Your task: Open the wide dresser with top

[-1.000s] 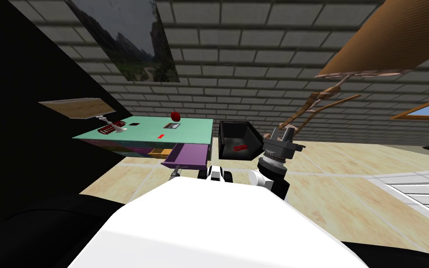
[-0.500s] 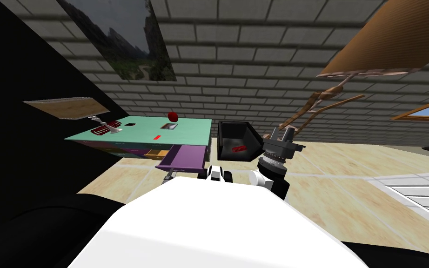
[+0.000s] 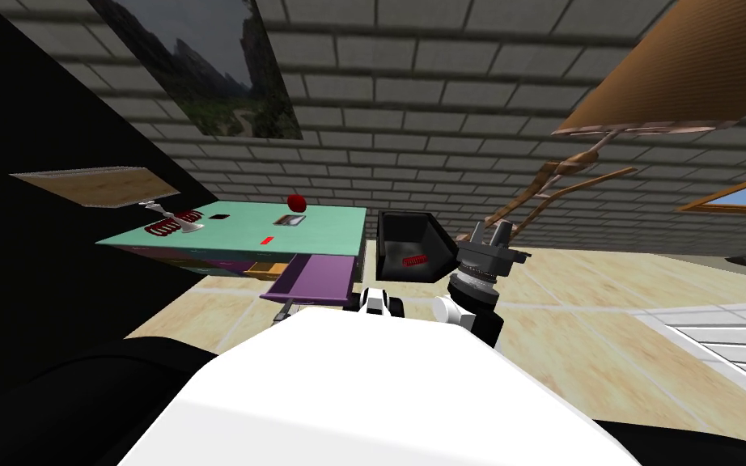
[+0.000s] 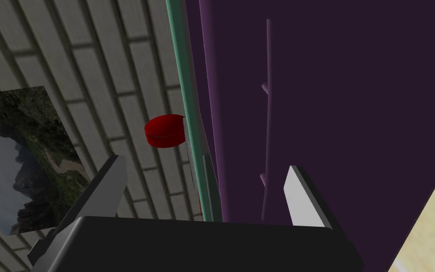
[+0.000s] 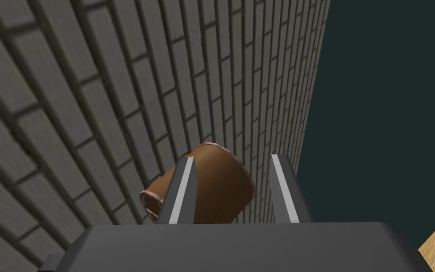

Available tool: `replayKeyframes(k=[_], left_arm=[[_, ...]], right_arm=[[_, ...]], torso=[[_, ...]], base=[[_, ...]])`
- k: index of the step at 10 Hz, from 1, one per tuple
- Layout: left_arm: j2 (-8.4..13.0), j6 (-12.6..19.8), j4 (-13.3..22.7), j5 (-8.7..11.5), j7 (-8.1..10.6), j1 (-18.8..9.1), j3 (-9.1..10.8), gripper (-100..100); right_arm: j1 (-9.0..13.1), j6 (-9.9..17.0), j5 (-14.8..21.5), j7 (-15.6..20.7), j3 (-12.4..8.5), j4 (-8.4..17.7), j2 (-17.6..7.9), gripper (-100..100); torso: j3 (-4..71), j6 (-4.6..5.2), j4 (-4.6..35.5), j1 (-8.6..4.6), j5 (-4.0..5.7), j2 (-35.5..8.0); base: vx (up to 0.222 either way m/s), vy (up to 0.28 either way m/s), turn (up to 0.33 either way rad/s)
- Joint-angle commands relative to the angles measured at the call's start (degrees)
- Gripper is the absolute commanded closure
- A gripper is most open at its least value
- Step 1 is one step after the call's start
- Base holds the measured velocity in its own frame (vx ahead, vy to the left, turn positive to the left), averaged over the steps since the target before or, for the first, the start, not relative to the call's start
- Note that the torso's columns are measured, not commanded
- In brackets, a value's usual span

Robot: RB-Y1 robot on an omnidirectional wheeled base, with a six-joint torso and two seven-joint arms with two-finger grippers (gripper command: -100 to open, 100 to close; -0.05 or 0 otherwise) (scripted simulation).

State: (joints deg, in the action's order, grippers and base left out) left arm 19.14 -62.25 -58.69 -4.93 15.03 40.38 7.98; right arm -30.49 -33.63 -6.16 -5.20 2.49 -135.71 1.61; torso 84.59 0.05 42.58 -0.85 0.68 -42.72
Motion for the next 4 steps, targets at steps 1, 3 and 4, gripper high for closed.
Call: replayKeyframes(k=[1, 3, 4], left_arm=[[-0.1, 0.3, 0.2, 0.0, 0.01, 0.1, -0.07, 0], [-0.1, 0.8, 0.6, -0.1, 0.03, 0.2, -0.17, 0], [-0.2, 1.0, 0.7, -0.1, 0.04, 0.3, -0.21, 0]], right_arm=[[0.0, 0.0, 0.0, 0.0, 0.0, 0.0, 0.0, 0], [0.0, 0.0, 0.0, 0.0, 0.0, 0.0, 0.0, 0], [0.0, 0.0, 0.0, 0.0, 0.0, 0.0, 0.0, 0]], torso=[[0.0, -0.01, -0.1, 0.19, -0.14, 0.1], [0.1, -0.03, -0.2, 0.44, -0.34, 0.3], [0.1, -0.03, -0.2, 0.53, -0.42, 0.4]], base=[[0.0, 0.0, 0.0], [0.0, 0.0, 0.0], [0.0, 0.0, 0.0]])
